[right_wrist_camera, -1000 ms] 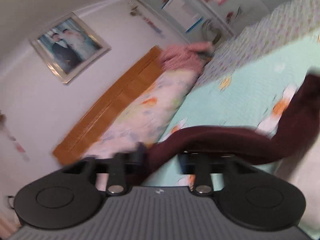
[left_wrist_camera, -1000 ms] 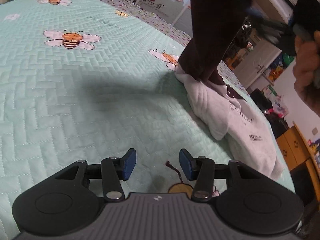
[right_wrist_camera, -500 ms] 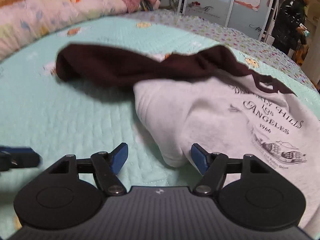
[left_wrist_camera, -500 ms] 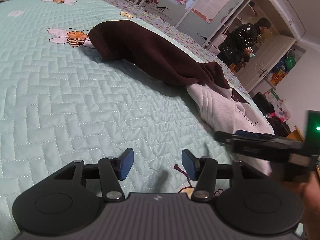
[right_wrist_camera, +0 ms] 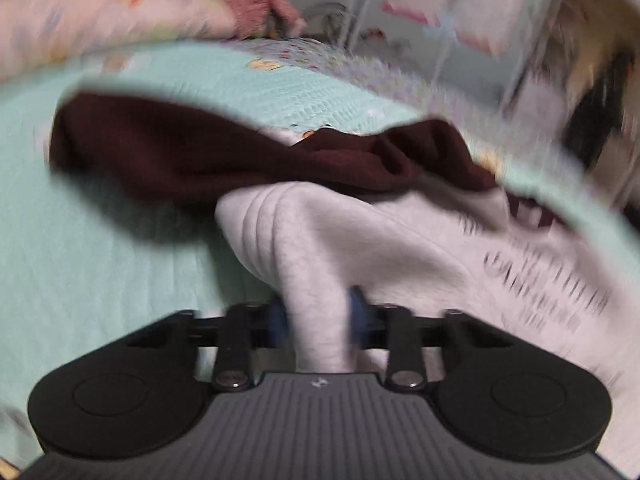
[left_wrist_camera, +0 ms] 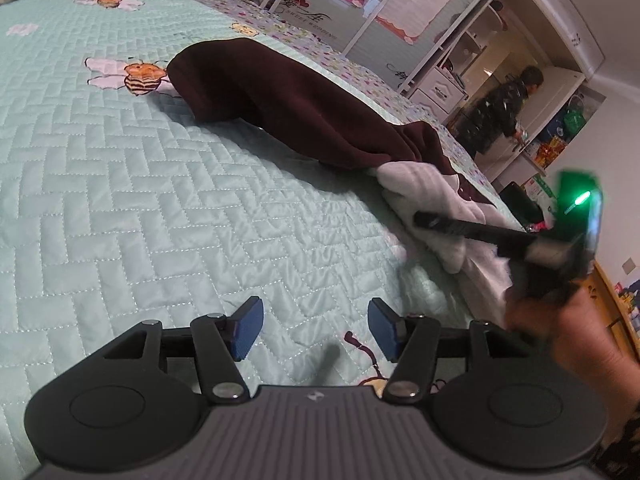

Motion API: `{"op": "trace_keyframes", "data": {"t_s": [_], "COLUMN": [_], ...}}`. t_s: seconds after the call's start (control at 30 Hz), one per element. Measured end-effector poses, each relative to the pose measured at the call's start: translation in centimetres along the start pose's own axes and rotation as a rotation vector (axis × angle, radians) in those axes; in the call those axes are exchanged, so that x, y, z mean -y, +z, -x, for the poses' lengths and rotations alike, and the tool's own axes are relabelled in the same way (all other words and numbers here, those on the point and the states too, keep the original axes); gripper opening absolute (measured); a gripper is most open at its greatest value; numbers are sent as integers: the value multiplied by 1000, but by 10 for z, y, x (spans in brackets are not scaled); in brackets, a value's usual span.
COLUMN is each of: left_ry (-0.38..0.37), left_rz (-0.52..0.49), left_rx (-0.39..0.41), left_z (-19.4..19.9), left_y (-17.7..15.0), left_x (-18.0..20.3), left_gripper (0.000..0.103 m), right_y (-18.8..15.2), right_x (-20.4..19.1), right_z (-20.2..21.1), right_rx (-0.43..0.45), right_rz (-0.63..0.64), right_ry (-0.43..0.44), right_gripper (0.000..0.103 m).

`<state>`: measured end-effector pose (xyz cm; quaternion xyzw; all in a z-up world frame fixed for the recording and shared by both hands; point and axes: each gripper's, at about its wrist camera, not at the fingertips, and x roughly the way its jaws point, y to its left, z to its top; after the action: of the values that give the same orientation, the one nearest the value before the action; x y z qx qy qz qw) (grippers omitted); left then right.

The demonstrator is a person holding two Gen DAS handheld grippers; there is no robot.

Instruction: Fold clothes

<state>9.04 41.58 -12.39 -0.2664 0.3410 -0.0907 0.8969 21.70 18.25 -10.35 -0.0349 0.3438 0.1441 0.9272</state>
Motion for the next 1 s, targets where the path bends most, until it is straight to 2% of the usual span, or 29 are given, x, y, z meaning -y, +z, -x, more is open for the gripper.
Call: {"op": "trace_keyframes", "data": {"t_s": [0.03,0.1,0.13,0.2,0.23,0.27,0.33,0.4,0.47,0.53,0.6,0.7,0.8,0.83,1.0], "left_ry": [-4,-14,-18,-24,-25,-25,-22,-21,-22,-22,-19,-5,8,4,-6], "left_rz": [9,25,34,51,54,53,45,39,41,43,37,12,-15,-28,-199], "left_rx": [-1,-3,-5,-8,-8,-8,-7,-6,-6,-6,-6,-3,-7,-8,12], "left_z": [0,1,1,0,0,0,0,1,1,0,0,-1,-4,-7,-22], "left_y": [1,1,2,3,3,3,3,3,3,3,3,2,7,9,18], "left_x": [-1,-3,-4,-6,-6,-6,-5,-4,-4,-4,-4,0,8,12,50], "left_gripper": [61,61,61,61,61,61,61,61,61,61,61,61,61,61,61], "right_y": [10,29,36,45,47,48,53,44,24,0,-21,-50,-77,-83,-93], "right_x": [16,55,71,96,104,109,101,85,73,55,35,-18,-51,-53,-43], "right_z": [7,23,30,35,32,33,43,49,56,68,84,103,105,105,111], "right_rx": [-7,33,71,136,142,143,87,43,24,28,26,41,66,75,71], "right_rz": [-150,-522,-650,-844,-909,-927,-754,-594,-537,-445,-297,42,242,264,141], "right_ry": [82,337,444,736,872,871,562,386,317,234,112,-21,-186,-207,-153], "right_gripper": [19,19,16,15,17,19,27,28,35,55,68,73,78,78,78]}}
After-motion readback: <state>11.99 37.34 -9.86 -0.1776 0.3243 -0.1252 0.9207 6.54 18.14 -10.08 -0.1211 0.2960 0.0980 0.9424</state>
